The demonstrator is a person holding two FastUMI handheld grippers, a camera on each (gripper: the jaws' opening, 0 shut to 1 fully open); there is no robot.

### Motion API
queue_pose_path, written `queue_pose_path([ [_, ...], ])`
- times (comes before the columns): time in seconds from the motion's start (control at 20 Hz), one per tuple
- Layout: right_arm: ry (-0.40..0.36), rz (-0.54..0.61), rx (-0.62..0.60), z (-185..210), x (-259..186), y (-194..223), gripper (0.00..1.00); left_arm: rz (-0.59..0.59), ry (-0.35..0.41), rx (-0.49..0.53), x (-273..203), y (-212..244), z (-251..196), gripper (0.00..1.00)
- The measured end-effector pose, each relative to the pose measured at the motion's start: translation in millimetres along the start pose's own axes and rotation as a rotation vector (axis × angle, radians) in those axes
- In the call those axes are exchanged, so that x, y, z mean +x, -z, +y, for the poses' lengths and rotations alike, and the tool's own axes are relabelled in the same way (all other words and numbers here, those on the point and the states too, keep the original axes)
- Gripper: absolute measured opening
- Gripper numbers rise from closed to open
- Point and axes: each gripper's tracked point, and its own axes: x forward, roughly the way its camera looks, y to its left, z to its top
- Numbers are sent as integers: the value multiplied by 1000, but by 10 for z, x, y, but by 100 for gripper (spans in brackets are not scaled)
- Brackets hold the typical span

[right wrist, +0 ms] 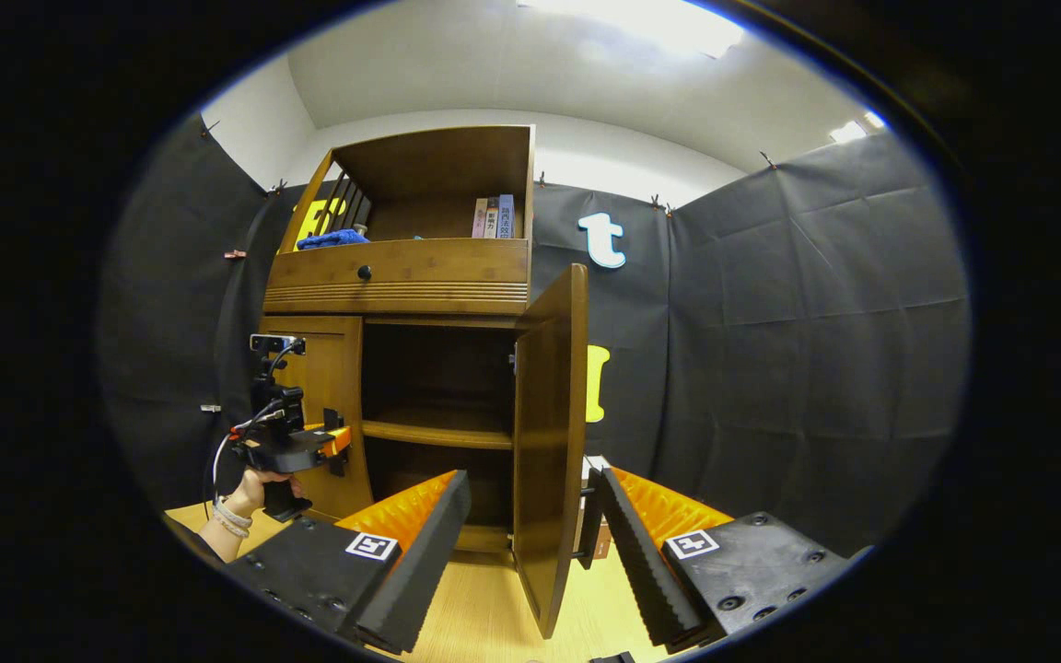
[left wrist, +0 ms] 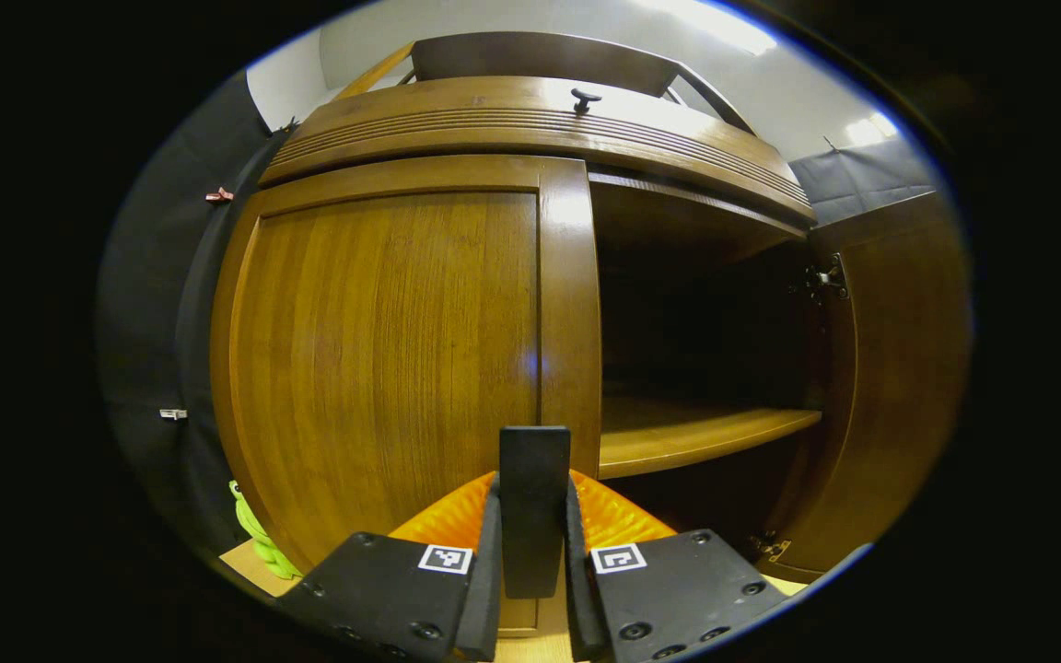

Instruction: Open the right door of the double-door shoe cabinet with the right hand, and open the left door with the left hand.

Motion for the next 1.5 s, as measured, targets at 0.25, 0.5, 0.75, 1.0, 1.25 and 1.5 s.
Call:
queue_pose_path([
  [0.25, 4, 0, -2, 8, -20, -9, 90, 34, 33, 16, -196, 1, 6, 30],
  [0.5, -9, 5, 2, 117, -57, -2, 90, 54, 65, 8, -526, -12, 49, 29],
  [0.75, -42, 11, -6, 322, -120, 1, 90, 60, 90, -4, -816, -30, 114, 29],
  [1.0, -71, 12, -13, 448, -194, -17, 90, 58, 95, -7, -1073, -44, 202, 29],
  [1.25, -105, 11, 3, 598, -221, -9, 90, 55, 100, -9, -1330, -51, 327, 29],
  [1.5, -158, 21, 12, 837, -155, 33, 90, 59, 93, -13, -1629, -55, 532, 32],
])
